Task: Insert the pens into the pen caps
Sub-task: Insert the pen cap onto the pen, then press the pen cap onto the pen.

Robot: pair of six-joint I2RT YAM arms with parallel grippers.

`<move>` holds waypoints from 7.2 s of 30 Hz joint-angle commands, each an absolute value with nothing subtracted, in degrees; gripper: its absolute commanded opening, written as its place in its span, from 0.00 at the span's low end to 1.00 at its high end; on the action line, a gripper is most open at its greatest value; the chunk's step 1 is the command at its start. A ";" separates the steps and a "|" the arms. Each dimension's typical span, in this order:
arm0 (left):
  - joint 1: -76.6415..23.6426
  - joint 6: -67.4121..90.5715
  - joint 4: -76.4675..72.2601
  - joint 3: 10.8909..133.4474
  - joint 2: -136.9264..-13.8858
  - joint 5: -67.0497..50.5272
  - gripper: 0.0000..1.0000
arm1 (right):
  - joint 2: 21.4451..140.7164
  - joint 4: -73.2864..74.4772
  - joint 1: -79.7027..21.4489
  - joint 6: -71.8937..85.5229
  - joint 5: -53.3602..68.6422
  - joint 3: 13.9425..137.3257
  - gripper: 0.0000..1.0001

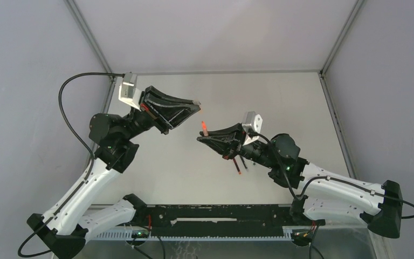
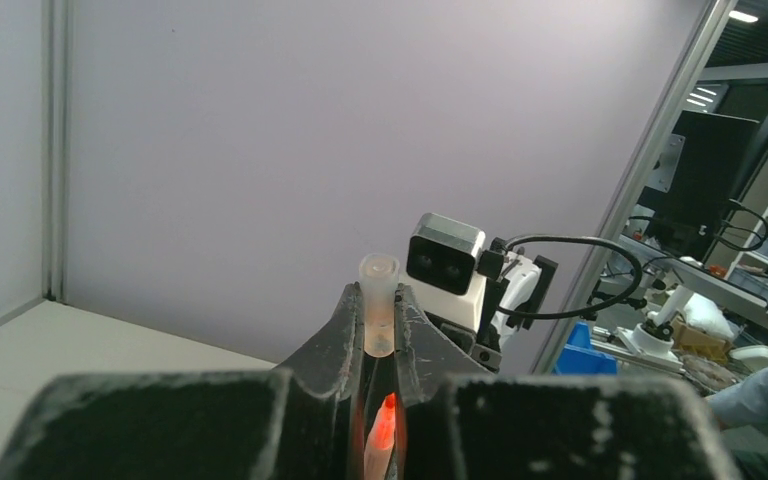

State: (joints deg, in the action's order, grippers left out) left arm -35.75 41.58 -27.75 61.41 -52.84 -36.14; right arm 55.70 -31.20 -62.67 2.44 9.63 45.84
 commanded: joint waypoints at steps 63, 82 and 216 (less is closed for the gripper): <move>-36.03 37.49 -24.04 66.23 -55.81 -44.27 0.00 | 53.80 -29.98 -63.50 -1.33 3.31 49.04 0.00; -36.81 24.26 -5.02 68.55 -56.00 -45.09 0.14 | 52.90 -29.44 -61.62 2.43 -2.41 49.09 0.00; -44.56 24.27 -9.67 63.10 -57.05 -26.10 0.75 | 36.66 -8.78 -39.73 -2.38 17.15 43.47 0.00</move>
